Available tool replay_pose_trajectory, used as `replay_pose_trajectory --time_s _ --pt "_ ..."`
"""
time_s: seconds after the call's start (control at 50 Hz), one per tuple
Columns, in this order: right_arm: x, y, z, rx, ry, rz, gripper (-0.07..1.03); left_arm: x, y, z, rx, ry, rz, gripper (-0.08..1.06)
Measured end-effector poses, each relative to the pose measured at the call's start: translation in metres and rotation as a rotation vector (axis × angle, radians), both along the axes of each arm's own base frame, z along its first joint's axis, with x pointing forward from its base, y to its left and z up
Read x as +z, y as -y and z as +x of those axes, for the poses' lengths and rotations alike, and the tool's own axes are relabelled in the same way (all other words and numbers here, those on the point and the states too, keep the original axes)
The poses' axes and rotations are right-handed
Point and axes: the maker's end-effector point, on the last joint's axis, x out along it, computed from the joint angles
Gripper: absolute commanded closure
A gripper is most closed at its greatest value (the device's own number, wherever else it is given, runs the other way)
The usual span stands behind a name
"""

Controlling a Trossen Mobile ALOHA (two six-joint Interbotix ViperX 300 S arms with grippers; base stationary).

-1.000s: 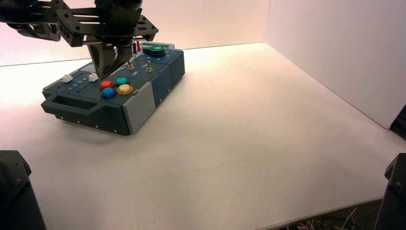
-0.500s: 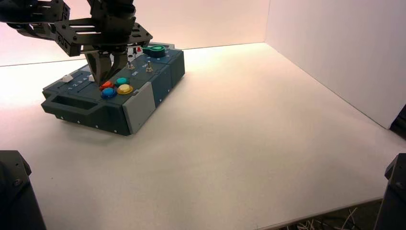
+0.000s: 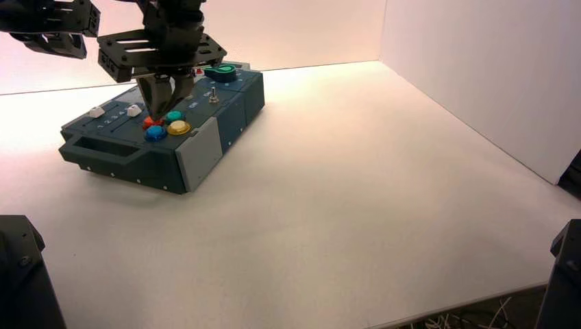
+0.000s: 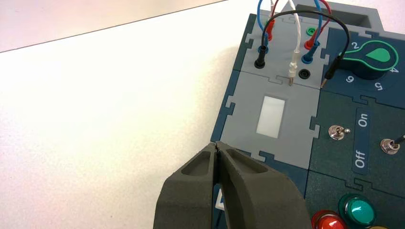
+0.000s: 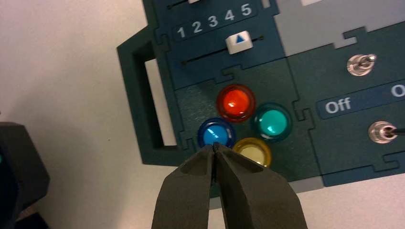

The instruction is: Push the blue button with the right gripper.

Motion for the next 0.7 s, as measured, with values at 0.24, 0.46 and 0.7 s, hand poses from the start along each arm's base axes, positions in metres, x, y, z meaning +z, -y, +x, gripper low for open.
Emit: replay_pose_trajectory --time_s 0.24,0.46,0.7 --pt "-0.004 -0.006 0.005 0.009 0.005 -0.001 0.98 -0.001 0.0 0.0 0.0 -0.002 0.0 1.01" --pt "-0.01 -0.009 0.006 0.014 -0.004 -0.015 0.98 0.0 0.0 0.0 0.0 0.0 0.0 1.01" --pt "-0.017 -0.009 0.005 0.013 -0.014 -0.025 0.98 -0.001 0.0 0.0 0.0 -0.002 0.0 1.01"
